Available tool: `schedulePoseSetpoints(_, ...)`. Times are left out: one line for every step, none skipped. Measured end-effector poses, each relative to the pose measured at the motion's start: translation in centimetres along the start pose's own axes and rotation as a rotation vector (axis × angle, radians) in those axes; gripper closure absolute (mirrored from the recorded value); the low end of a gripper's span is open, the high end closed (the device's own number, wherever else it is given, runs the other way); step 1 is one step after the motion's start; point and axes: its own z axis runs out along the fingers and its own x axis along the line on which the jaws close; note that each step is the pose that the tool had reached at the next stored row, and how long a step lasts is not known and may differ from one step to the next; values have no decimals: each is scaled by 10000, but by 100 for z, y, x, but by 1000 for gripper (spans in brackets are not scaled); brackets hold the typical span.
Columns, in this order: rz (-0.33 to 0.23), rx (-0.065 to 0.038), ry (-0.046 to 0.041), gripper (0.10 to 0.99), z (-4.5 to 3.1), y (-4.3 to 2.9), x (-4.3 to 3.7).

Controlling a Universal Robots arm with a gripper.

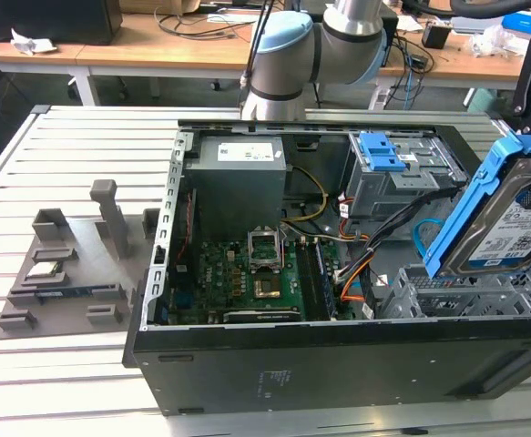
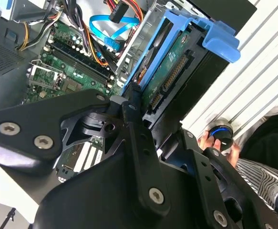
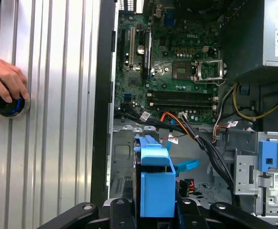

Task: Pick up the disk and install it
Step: 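Pick up the disk, then insert the disk into the insertion slot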

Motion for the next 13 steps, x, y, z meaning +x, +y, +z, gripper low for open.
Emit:
schedulePoseSetpoints(-1, 0, 0, 722, 0, -1, 0)
schedulePoseSetpoints(-1, 0, 1, 722, 0, -1, 0)
schedulePoseSetpoints(-1, 0, 0, 722, 0, -1, 0)
schedulePoseSetpoints(-1, 0, 0, 722, 0, -1, 0)
schedulePoseSetpoints(-1, 0, 0, 722, 0, -1, 0)
schedulePoseSetpoints(-1, 0, 0, 722, 0, -2, 0)
schedulePoseSetpoints(0, 0, 0, 722, 0, -2, 0)
schedulePoseSetpoints(2, 0, 0, 722, 0, -2, 0)
schedulePoseSetpoints(16, 0, -2, 722, 3, -1, -2)
schedulePoseSetpoints(60, 0, -4, 722, 7, 3, -6)
schedulePoseSetpoints(143, 2, -7, 722, 17, 6, -15)
schedulePoseSetpoints(179, 2, -10, 722, 24, 7, -18)
schedulePoseSetpoints(244, 3, -13, 722, 33, 8, -22)
